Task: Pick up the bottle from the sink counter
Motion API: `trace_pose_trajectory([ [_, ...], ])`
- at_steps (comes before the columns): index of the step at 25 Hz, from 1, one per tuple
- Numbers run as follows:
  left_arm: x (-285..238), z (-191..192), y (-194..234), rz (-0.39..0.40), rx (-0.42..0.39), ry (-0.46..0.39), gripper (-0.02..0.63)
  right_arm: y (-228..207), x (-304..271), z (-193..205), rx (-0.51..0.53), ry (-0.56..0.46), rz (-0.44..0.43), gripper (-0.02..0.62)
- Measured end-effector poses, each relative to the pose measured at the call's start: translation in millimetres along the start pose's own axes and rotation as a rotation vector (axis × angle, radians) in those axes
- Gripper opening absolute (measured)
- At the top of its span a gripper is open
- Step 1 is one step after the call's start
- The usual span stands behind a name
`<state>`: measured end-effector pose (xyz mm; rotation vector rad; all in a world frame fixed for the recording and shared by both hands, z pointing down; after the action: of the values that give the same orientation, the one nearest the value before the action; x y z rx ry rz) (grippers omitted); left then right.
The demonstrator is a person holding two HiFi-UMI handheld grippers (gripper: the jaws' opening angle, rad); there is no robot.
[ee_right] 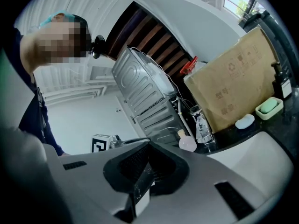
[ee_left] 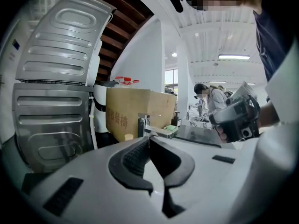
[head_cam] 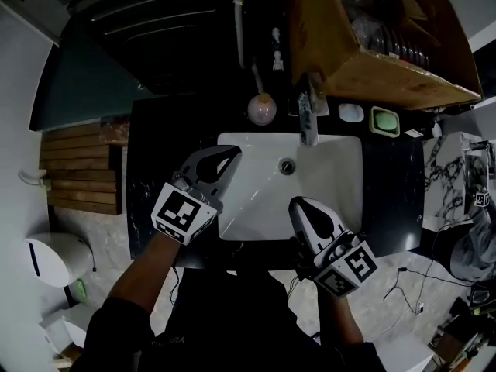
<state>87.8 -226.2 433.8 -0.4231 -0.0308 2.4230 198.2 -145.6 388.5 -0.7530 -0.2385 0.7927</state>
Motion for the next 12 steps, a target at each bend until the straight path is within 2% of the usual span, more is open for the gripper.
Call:
trace_pose_trajectory([
  [5, -18, 6, 16, 0.003, -0.01, -0.002, 0.008, -17, -1, 13, 0.028, 0.047, 0.043, 0.02],
  [12, -40, 12, 29, 0.013, -0.03, -0.004, 0.008, -22, -10, 16, 0.02, 0.059, 0.057, 0.02],
])
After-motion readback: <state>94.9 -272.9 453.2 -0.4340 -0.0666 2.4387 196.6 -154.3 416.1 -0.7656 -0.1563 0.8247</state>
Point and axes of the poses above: the fingertips, and each gripper's own axes: x backward along the fingers, y to its left, z out of its underside, the point moved 1 cm from there along x, backward along the fingers, and after that the axes turned 10 degrees about -x, right-handed, at the moved point
